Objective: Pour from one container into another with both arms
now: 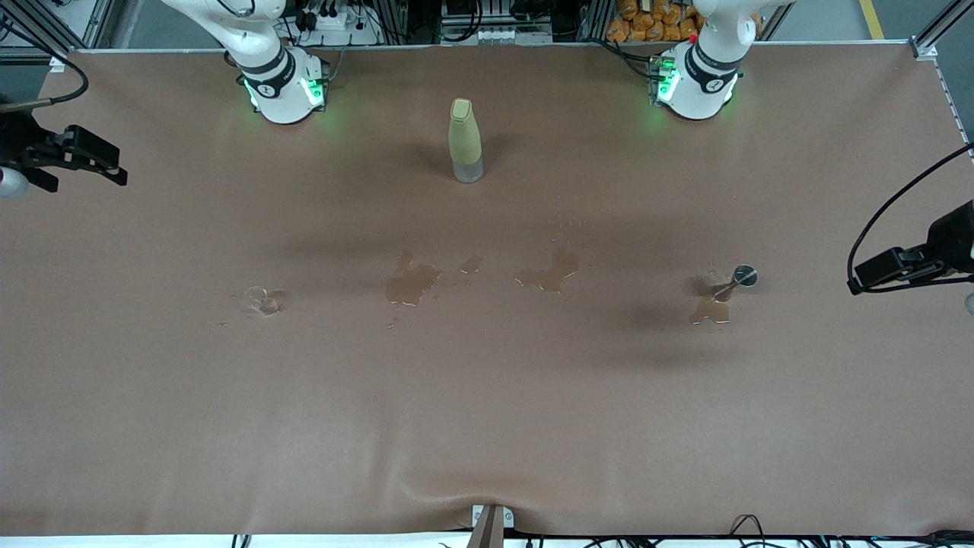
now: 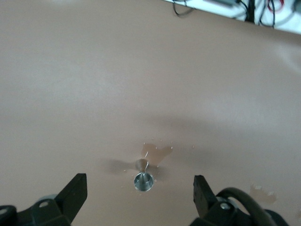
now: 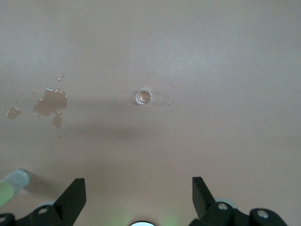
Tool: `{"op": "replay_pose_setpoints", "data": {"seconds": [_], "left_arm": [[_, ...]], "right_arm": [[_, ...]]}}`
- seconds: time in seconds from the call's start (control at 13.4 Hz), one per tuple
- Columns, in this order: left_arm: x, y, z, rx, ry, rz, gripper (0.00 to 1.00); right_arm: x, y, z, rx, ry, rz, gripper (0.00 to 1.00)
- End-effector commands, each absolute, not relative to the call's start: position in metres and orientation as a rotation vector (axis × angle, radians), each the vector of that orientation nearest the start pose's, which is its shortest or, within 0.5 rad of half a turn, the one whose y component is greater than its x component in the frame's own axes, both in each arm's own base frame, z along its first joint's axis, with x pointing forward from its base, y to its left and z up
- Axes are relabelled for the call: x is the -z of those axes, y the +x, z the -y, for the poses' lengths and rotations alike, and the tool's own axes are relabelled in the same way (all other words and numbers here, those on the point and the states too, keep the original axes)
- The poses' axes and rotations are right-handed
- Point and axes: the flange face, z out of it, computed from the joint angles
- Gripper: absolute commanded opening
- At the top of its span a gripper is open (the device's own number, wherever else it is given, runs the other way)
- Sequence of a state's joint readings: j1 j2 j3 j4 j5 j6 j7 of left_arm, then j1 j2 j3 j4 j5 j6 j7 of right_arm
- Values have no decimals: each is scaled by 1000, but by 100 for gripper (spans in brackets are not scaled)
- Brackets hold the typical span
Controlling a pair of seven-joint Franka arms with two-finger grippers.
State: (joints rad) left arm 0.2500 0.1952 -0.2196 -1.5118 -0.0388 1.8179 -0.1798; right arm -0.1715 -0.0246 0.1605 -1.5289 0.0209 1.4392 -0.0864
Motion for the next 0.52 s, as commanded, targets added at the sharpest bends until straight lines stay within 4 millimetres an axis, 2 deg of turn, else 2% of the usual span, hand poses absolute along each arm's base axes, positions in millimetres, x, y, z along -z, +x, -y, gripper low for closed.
{"op": "replay_pose_setpoints", "data": {"seconds": [0.0,0.15,0.22,0.3,0.45], "left_arm": [[-563,637,-23,217,-3191,435,100],[-562,638,0,218,-3190,380,100],[-563,639,-10,222,-3176,411,100],[-566,637,-9,231,-3173,413,100],[-569,635,-15,231,-3171,293,100]], "right_arm": [[-649,533,2,-105,-3104,82,100],[-649,533,2,-105,-3104,80,100],[-649,533,0,-106,-3107,86,100],[-650,534,-1,-102,-3116,92,100],[-649,534,0,-107,-3115,87,100]]}}
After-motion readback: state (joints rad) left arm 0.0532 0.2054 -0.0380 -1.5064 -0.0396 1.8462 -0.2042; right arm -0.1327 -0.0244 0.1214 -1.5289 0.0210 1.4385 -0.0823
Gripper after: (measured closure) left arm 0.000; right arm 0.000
